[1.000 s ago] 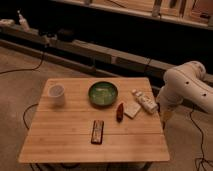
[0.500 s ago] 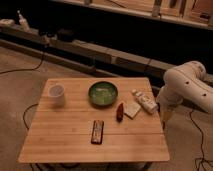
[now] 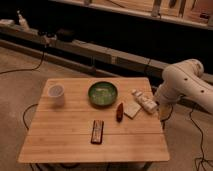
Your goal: Place the white sponge in the ceramic cup
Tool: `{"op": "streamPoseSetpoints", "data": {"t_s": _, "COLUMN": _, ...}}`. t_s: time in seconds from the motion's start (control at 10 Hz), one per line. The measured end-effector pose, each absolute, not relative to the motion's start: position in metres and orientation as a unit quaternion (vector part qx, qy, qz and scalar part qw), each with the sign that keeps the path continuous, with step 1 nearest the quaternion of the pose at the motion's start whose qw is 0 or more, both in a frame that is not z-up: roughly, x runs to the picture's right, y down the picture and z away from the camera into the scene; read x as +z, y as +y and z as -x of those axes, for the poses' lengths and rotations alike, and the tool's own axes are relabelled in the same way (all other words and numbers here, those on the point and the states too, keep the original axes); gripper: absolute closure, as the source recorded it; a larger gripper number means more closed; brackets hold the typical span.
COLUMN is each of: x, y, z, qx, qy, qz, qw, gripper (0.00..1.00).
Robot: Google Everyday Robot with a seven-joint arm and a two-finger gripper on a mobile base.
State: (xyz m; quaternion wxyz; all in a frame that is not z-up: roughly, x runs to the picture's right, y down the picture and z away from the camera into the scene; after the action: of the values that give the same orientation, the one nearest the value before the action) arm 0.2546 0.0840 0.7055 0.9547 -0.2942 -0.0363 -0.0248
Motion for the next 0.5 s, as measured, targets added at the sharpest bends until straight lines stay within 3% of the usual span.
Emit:
{"op": "streamPoseSetpoints", "data": {"t_s": 0.3, "x": 0.761, "y": 0.070, "z": -0.249, "qx": -0.094, "qy": -0.024, "qz": 0.327, "qw": 0.940, "gripper": 0.35}}
{"op": "streamPoseSetpoints", "data": {"t_s": 0.5, "x": 0.795, "y": 0.067, "z": -0.271, "qx": -0.128, "qy": 0.034, "qz": 0.347, "qw": 0.928, "gripper": 0.35}}
